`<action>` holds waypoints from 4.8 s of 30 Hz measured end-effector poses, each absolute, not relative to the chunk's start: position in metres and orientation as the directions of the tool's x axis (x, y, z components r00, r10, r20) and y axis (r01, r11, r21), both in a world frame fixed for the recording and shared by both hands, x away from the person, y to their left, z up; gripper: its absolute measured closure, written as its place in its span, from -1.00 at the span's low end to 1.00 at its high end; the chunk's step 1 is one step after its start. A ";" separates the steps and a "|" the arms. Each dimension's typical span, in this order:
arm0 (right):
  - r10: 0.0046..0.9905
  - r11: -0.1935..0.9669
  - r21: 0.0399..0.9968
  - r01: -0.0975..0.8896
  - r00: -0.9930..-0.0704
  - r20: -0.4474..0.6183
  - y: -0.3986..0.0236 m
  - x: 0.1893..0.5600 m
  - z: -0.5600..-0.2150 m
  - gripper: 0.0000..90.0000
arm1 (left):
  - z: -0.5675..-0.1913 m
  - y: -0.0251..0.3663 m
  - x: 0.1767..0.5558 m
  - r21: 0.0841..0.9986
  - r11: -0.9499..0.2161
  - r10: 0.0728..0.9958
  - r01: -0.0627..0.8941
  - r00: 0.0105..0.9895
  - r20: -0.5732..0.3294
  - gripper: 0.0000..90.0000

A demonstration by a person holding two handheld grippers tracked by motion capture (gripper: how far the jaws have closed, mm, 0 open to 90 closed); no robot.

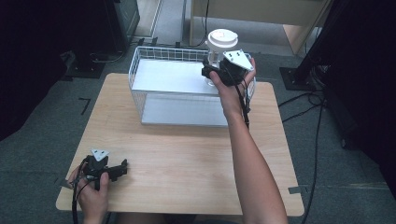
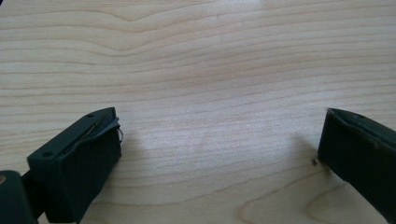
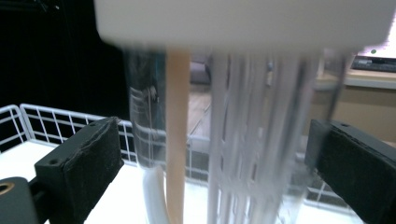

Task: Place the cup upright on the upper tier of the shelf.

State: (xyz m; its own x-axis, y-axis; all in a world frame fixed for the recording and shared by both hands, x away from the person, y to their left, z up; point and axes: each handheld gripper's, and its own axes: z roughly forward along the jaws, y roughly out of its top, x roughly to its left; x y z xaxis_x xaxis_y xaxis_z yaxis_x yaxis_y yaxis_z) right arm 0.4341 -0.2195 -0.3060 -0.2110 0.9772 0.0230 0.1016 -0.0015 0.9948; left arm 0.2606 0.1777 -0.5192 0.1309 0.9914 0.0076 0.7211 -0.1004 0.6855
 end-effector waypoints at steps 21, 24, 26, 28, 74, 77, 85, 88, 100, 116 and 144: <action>0.977 -0.009 0.993 0.121 -0.209 0.035 -0.239 0.401 -0.349 -0.95 | -0.519 0.178 0.260 0.683 -0.105 0.991 0.723 0.134 0.010 -1.00; 0.977 -0.008 0.992 0.126 -0.210 0.035 -0.242 0.396 -0.353 -0.95 | -0.519 0.178 0.260 0.683 -0.105 0.991 0.723 0.134 0.010 -1.00; 0.976 -0.006 0.992 0.127 -0.215 0.033 -0.244 0.392 -0.357 -0.95 | -0.519 0.178 0.260 0.684 -0.102 0.991 0.722 0.132 0.009 -1.00; 0.976 -0.007 0.992 0.128 -0.217 0.035 -0.245 0.389 -0.360 -0.95 | -0.519 0.178 0.260 0.683 -0.105 0.991 0.723 0.134 0.010 -1.00; 0.991 -0.013 0.972 0.234 -0.124 0.043 -0.322 0.312 -0.446 -0.95 | -0.519 0.177 0.261 0.683 -0.114 0.989 0.722 0.145 0.012 -1.00; 0.992 -0.022 0.970 0.244 -0.114 0.051 -0.328 0.308 -0.450 -0.95 | -0.519 0.177 0.261 0.683 -0.115 0.989 0.721 0.145 0.012 -1.00; 0.995 -0.024 0.963 0.268 -0.089 0.050 -0.341 0.296 -0.464 -0.95 | -0.519 0.177 0.261 0.682 -0.114 0.989 0.722 0.145 0.012 -1.00; 0.996 -0.029 0.960 0.280 -0.078 0.052 -0.346 0.291 -0.469 -0.95 | -0.519 0.177 0.261 0.682 -0.115 0.989 0.722 0.146 0.012 -1.00; 0.998 -0.044 0.948 0.316 -0.033 0.057 -0.369 0.268 -0.488 -0.95 | -0.519 0.177 0.261 0.682 -0.115 0.989 0.722 0.146 0.012 -1.00; 0.999 -0.045 0.929 0.368 0.021 0.040 -0.398 0.241 -0.507 -0.95 | -0.519 0.177 0.261 0.683 -0.113 0.989 0.721 0.144 0.012 -1.00; 0.999 0.048 0.871 0.490 -0.038 -0.034 -0.408 0.206 -0.519 -0.95 | -0.519 0.177 0.261 0.684 -0.113 0.989 0.721 0.144 0.011 -1.00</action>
